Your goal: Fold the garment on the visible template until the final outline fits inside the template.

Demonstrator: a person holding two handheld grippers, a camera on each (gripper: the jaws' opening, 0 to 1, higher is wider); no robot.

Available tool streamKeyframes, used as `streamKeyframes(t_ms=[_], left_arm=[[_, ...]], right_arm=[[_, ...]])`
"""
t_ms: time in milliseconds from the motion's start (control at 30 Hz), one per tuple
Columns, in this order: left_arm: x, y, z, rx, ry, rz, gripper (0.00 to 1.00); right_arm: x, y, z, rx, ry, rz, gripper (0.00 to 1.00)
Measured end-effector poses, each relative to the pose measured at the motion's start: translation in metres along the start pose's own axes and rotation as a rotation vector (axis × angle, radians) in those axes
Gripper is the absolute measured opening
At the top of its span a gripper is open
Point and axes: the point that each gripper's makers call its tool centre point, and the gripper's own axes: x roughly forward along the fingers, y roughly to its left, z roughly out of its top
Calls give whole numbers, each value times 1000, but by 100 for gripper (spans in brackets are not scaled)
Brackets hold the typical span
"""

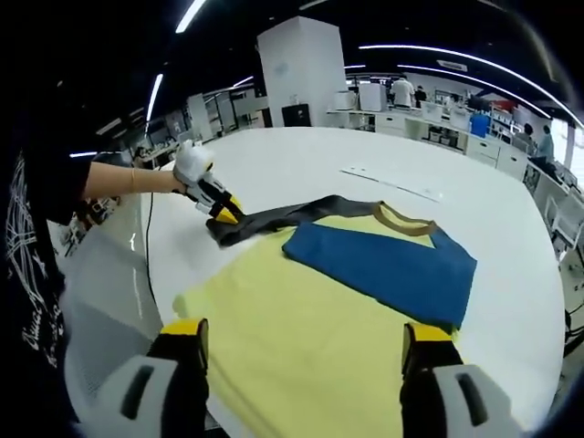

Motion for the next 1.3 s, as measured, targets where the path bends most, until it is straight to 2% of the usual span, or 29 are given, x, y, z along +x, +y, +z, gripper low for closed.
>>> streamKeyframes(t_ms=[233, 333, 467, 600, 733, 967, 1133, 1300], left_arm=[[-1, 2, -2, -33, 9, -2, 15], [-1, 3, -2, 0, 5, 21, 15], [0, -3, -3, -6, -11, 9, 6], [1, 0, -2, 13, -12, 26, 4], [-4, 2, -2, 58, 10, 88, 2], [-22, 4, 8, 70, -63, 167, 2], [-32, 3, 9, 49, -83, 195, 0], [-46, 8, 18, 22, -133, 238, 0]], right_arm=[[-4, -3, -6, -15, 10, -4, 90], [-4, -5, -7, -6, 6, -11, 89], [-5, -6, -6, 21, -17, -11, 89], [-6, -7, -8, 38, -21, -15, 89], [-8, -8, -10, 39, -18, -20, 89], [-10, -10, -12, 49, -22, -35, 88], [-7, -7, -12, 56, -23, -28, 88], [-7, -7, -10, 51, -30, -24, 88]])
